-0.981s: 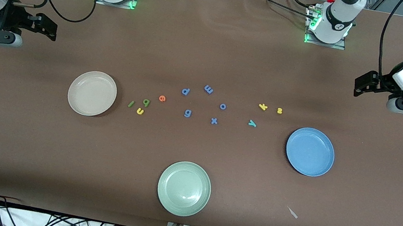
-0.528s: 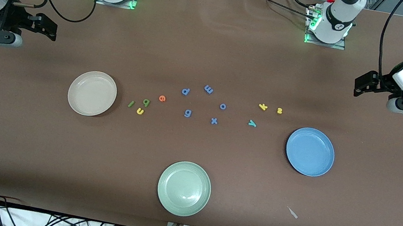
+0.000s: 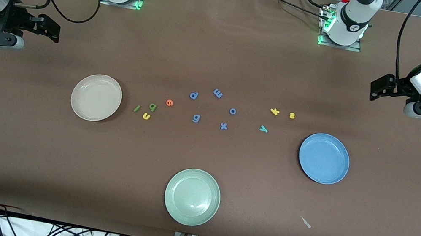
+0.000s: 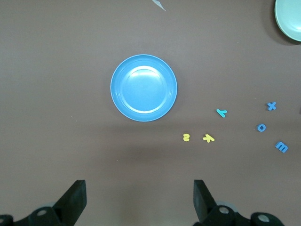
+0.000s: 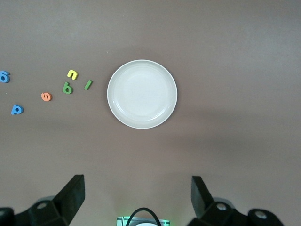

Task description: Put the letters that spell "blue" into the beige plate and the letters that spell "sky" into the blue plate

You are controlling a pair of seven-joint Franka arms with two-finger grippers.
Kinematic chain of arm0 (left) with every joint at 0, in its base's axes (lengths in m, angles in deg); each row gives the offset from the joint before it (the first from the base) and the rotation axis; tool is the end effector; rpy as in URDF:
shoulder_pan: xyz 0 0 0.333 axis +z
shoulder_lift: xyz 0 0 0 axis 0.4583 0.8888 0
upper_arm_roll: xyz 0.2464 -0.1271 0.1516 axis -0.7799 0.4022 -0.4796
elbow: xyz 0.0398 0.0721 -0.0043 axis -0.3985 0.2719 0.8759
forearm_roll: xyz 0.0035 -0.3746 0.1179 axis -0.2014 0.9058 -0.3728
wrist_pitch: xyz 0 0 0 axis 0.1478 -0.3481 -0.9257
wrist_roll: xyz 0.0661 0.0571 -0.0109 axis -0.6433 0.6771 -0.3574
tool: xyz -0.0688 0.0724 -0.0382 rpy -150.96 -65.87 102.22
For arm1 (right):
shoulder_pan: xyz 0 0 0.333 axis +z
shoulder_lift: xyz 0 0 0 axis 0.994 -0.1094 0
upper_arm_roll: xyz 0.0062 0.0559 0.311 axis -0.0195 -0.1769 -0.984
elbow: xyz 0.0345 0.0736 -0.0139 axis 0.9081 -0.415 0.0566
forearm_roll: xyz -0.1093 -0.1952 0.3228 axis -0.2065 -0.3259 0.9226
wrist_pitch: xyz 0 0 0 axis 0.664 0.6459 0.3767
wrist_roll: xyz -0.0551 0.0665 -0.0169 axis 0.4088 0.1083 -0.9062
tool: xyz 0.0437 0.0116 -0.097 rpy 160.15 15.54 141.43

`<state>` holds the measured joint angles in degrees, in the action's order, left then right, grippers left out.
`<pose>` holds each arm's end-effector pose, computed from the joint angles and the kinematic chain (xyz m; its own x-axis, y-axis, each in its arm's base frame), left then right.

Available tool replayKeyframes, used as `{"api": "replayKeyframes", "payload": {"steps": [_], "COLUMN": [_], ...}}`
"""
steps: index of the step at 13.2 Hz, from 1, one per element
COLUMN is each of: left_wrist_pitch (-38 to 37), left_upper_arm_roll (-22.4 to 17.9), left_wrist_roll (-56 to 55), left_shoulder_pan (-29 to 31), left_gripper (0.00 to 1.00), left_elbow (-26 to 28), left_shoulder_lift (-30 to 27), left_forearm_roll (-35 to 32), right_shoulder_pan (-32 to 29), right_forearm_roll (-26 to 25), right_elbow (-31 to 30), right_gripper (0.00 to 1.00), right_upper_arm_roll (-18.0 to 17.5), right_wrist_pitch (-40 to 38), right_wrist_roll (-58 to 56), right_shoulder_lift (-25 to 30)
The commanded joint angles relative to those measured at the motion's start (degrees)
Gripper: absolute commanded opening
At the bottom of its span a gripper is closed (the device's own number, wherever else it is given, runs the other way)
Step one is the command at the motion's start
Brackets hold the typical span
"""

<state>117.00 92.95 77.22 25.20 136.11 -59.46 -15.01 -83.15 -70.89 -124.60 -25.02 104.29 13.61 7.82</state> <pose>0.5537 -0.0815 0.5991 0.9972 -0.0049 -0.0746 -0.0050 -1.0000 -0.0013 0.5547 0.0637 0.5775 0.9864 0.0978 -0.1321 0.1024 -0.9943 0.0288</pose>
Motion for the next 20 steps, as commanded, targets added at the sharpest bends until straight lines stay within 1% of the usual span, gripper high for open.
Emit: {"api": "replayKeyframes", "payload": {"steps": [1,10,15,20], "left_wrist_pitch": [-1.4,-1.4,-1.4,-1.4], "left_upper_arm_roll": [0.2,0.2,0.2,0.2], "left_wrist_roll": [0.6,0.6,0.6,0.6], "left_shoulder_pan": [-0.2,-0.2,-0.2,-0.2], "left_gripper": [1.0,1.0,1.0,1.0], "left_elbow": [-2.0,-2.0,-2.0,-2.0], "left_shoulder_lift": [0.8,0.8,0.8,0.8], "left_forearm_roll": [-1.4,-1.4,-1.4,-1.4], "right_shoulder_pan": [0.4,0.5,0.4,0.4], "right_forearm_roll": [-0.9,-0.7,-0.2,0.0], "right_elbow": [-0.9,-0.6,0.2,-0.7], "right_gripper": [1.0,1.0,1.0,1.0], "right_upper_arm_roll": [0.3,0.4,1.2,0.6], "right_wrist_pitch": [0.1,0.1,-0.3,1.1], "right_wrist_roll": [-0.4,-0.5,-0.6,0.1], "right_shoulder_lift": [0.8,0.9,0.9,0.9]}}
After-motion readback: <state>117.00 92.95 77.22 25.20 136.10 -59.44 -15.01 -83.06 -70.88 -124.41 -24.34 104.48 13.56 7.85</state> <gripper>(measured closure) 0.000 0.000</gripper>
